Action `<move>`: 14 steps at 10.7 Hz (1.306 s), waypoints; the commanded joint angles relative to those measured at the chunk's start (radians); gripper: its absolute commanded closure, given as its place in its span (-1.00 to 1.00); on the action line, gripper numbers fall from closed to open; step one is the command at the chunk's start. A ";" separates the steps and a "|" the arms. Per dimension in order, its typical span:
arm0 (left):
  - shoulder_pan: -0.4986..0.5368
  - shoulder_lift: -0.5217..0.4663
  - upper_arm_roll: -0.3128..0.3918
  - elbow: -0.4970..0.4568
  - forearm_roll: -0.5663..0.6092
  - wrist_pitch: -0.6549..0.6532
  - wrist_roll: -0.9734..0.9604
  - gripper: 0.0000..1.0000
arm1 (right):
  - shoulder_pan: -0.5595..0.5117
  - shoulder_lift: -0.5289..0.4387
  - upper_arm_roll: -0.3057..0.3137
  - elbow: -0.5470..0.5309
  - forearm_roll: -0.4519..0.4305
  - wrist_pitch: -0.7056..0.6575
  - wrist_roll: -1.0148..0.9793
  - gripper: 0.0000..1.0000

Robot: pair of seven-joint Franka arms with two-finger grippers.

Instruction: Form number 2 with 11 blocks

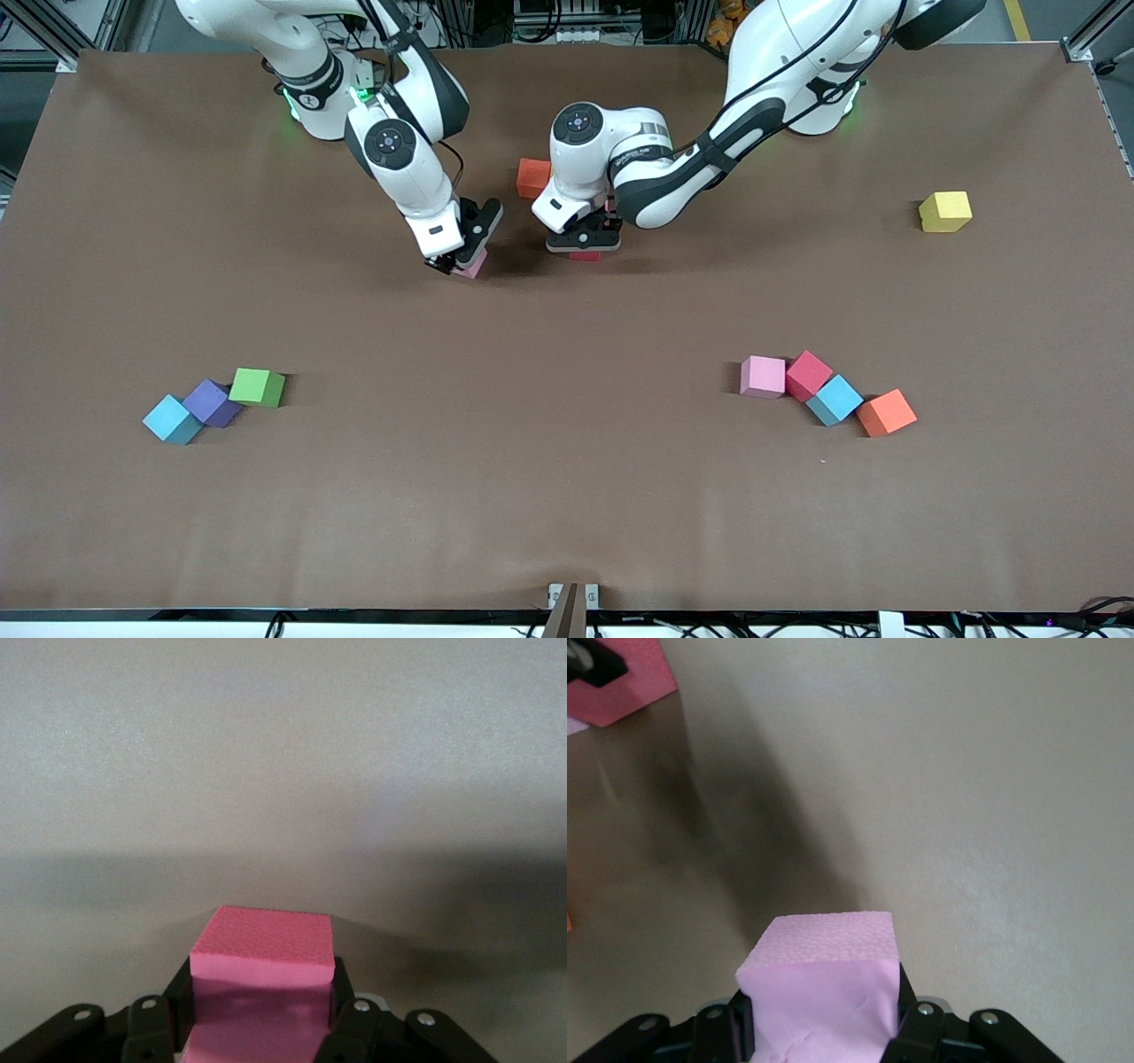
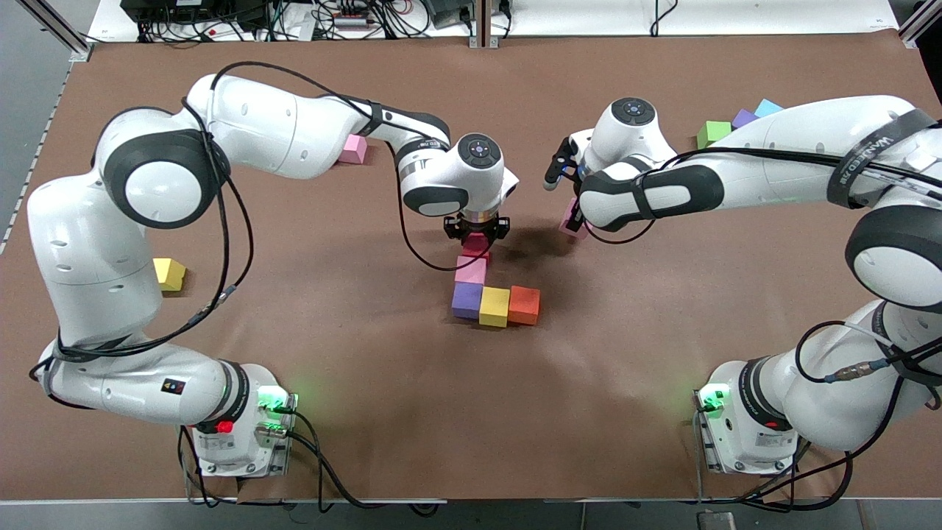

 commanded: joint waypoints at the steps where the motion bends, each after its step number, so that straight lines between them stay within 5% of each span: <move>1: 0.010 -0.031 0.003 -0.030 0.034 0.012 -0.037 -1.00 | 0.014 0.022 -0.002 0.034 -0.002 -0.015 -0.061 0.77; 6: 0.092 -0.191 -0.031 -0.039 0.023 -0.010 -0.014 -1.00 | 0.035 0.032 -0.002 0.047 -0.003 -0.012 -0.067 0.77; 9: 0.397 -0.196 -0.206 -0.035 0.016 -0.010 0.045 -1.00 | 0.069 0.074 -0.002 0.091 -0.002 -0.013 -0.130 0.77; 14: 0.640 -0.176 -0.240 -0.024 -0.009 -0.011 0.312 -1.00 | 0.199 0.170 -0.006 0.188 0.003 -0.013 -0.097 0.83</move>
